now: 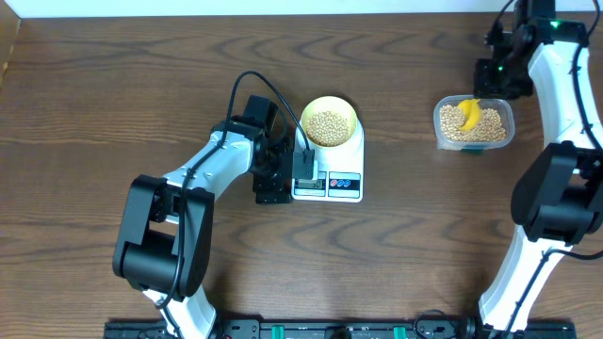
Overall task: Scoop item into bowl and weigh 50g on scale
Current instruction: 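Lower the scoop into the container and release it with the right gripper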
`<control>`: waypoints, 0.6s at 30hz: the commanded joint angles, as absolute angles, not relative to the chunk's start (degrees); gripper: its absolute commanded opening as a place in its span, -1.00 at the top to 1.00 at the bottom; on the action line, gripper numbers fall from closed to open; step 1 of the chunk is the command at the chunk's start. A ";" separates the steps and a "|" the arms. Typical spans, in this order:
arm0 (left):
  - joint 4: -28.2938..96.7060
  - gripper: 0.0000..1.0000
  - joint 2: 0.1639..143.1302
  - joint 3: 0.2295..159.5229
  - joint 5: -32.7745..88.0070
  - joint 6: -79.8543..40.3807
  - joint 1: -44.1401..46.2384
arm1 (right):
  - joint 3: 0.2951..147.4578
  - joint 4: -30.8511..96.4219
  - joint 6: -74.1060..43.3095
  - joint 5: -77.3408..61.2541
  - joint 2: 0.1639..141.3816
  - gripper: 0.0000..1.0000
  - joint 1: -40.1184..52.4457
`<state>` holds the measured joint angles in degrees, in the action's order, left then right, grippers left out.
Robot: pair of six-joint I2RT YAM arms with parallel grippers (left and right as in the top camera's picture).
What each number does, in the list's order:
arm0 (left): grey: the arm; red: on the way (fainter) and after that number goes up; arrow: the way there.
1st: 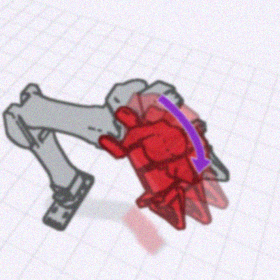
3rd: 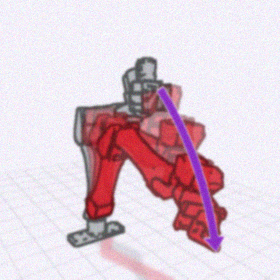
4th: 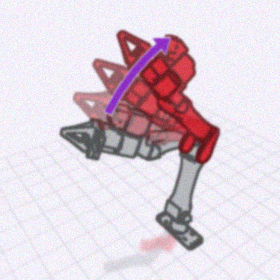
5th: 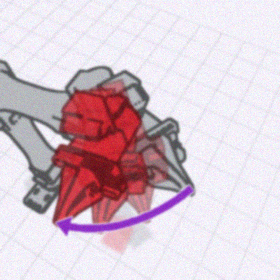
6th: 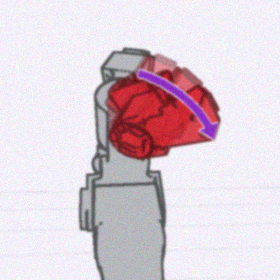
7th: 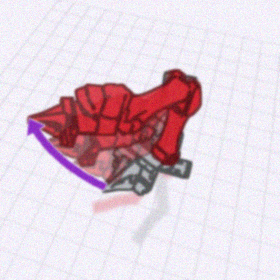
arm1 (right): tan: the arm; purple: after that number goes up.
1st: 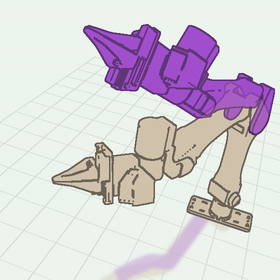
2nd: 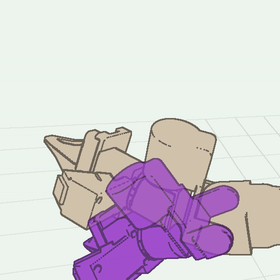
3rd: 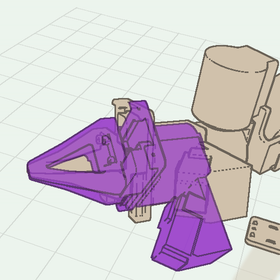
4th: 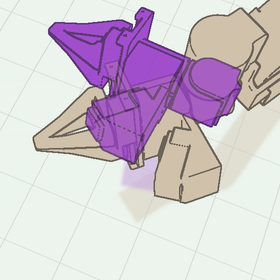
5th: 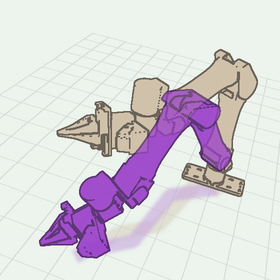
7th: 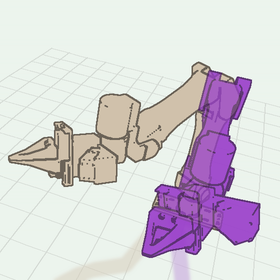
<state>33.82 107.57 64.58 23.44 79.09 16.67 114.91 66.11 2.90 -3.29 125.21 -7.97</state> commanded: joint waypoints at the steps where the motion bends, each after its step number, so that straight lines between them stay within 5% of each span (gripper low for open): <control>1: 33.93 -0.95 107.92 63.86 23.31 78.59 16.62 | 114.50 65.10 3.29 -0.16 125.93 0.21 -9.04; 12: 33.93 -0.95 107.92 63.86 23.31 78.59 16.62 | 114.50 53.54 3.22 -0.38 125.93 -0.98 -9.28; 18: 33.93 -0.95 107.92 63.86 23.31 78.59 16.62 | 114.50 48.56 0.36 -0.45 125.93 -0.98 -9.28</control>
<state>33.82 107.57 64.58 23.44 79.09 16.67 114.69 49.71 2.94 -0.62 125.21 -9.45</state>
